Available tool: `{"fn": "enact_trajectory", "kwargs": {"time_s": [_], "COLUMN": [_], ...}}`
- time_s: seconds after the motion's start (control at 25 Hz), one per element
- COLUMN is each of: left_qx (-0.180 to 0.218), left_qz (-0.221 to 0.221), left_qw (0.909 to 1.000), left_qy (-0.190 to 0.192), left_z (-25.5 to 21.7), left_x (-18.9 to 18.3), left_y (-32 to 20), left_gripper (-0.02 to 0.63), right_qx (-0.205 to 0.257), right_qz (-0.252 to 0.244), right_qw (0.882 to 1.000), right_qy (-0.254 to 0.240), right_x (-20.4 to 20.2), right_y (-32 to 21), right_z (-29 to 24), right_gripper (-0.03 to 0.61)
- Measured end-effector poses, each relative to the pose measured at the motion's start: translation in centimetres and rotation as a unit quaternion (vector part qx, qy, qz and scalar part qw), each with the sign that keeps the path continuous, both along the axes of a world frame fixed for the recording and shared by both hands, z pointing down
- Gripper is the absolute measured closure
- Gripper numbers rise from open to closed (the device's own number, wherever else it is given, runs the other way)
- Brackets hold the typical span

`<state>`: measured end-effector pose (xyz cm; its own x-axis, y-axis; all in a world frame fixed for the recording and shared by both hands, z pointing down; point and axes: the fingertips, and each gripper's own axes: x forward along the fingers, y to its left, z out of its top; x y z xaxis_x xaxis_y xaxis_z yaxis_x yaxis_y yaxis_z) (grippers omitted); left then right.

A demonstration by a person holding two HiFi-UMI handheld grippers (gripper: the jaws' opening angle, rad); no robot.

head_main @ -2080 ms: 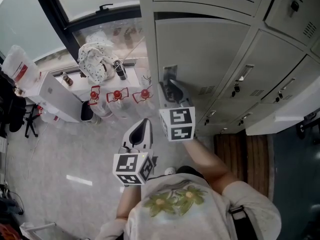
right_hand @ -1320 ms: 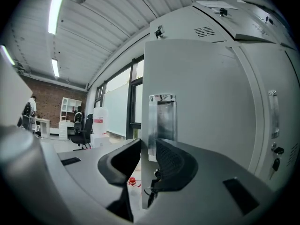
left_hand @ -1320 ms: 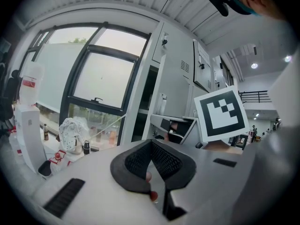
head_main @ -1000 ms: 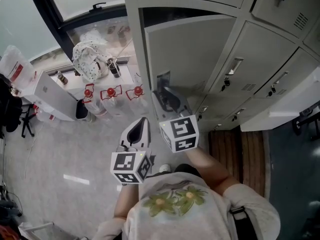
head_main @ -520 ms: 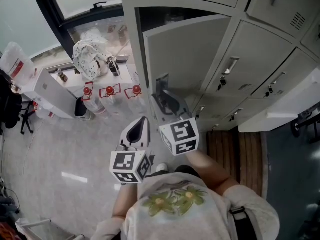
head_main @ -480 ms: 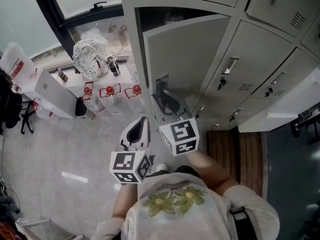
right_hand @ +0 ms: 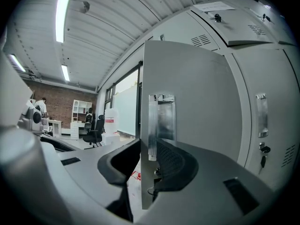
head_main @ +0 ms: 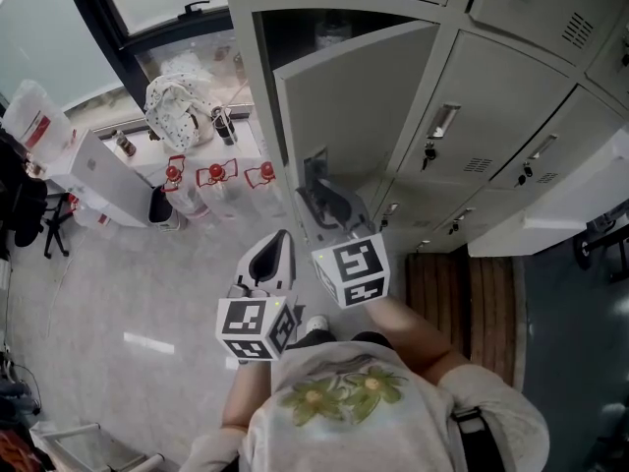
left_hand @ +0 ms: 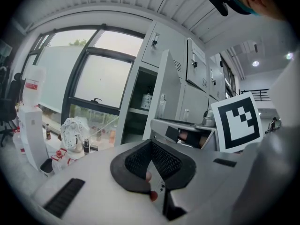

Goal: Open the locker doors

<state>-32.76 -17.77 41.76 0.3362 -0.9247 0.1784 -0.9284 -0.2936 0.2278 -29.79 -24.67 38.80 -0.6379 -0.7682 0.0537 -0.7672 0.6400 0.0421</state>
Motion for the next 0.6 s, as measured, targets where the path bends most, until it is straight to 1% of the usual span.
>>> {"fn": "enact_trajectory", "kwargs": {"time_s": [0.6], "left_qx": [0.002], "left_qz": [-0.009], "left_qw": [0.9999], "left_qy": [0.009], "left_z": [-1.0], "left_x": [3.7], "left_y": [2.8], "left_gripper": [0.584], "right_qx": [-0.010], "right_qz": [-0.021], "right_qw": [1.000], "right_qy": [0.012], "right_x": [3.3], "right_y": [3.1], "right_z": [0.2], "right_gripper": [0.456]}}
